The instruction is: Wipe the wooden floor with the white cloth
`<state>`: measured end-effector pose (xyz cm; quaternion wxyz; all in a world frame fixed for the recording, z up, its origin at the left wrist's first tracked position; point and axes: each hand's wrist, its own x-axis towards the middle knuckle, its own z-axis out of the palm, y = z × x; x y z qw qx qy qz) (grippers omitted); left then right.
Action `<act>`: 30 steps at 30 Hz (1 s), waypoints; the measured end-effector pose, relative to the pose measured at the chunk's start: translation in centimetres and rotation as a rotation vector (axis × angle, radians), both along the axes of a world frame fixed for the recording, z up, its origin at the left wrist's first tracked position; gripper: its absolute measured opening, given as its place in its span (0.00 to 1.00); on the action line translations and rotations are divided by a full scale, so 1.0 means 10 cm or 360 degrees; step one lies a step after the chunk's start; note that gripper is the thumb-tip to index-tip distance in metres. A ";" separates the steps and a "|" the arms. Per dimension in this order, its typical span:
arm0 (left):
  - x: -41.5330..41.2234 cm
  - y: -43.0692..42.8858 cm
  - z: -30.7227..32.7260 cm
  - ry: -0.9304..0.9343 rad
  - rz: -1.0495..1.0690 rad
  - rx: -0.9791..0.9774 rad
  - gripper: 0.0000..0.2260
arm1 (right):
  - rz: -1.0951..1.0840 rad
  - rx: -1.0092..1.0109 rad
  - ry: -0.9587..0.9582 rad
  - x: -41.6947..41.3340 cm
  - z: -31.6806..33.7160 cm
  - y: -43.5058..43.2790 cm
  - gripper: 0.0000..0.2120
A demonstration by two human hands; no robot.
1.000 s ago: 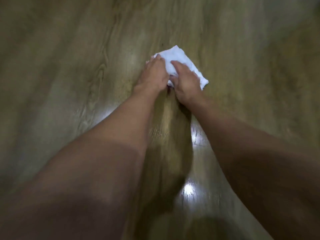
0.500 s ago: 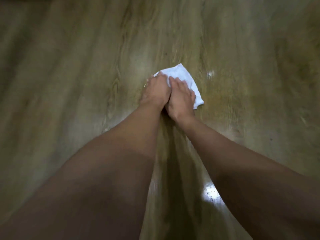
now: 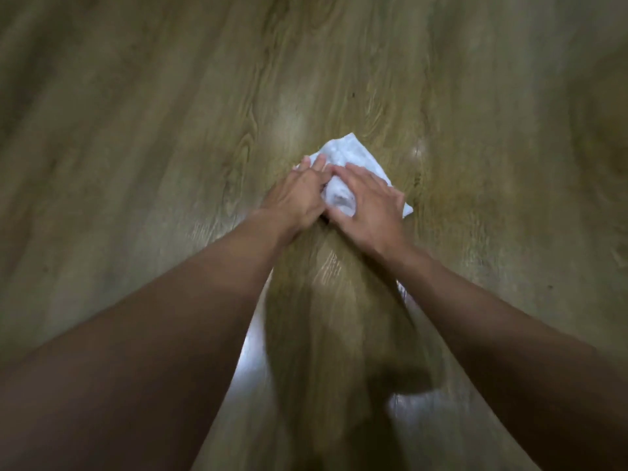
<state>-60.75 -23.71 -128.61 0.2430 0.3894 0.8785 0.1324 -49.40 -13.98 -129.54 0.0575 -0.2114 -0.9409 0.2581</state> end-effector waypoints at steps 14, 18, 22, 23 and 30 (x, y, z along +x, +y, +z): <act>-0.22 -0.59 0.25 0.0209 0.0310 0.0299 0.16 | 0.0037 0.0147 -0.0040 -0.83 0.03 -0.22 0.29; -0.33 -0.87 0.28 0.0308 0.0592 0.0173 0.14 | 0.0437 0.0154 -0.0019 -0.46 -0.03 -0.51 0.31; -0.39 -1.06 0.21 0.0212 0.0632 0.0026 0.23 | 0.0458 0.0013 0.0089 -0.37 0.05 0.01 0.27; -0.43 -1.07 0.21 0.0118 0.0635 0.0073 0.25 | 0.0284 0.0048 0.0048 -0.53 0.06 0.08 0.25; -0.55 -1.19 0.28 -0.0182 0.0709 0.0426 0.29 | 0.0479 0.0200 -0.0057 -0.37 0.02 -0.80 0.34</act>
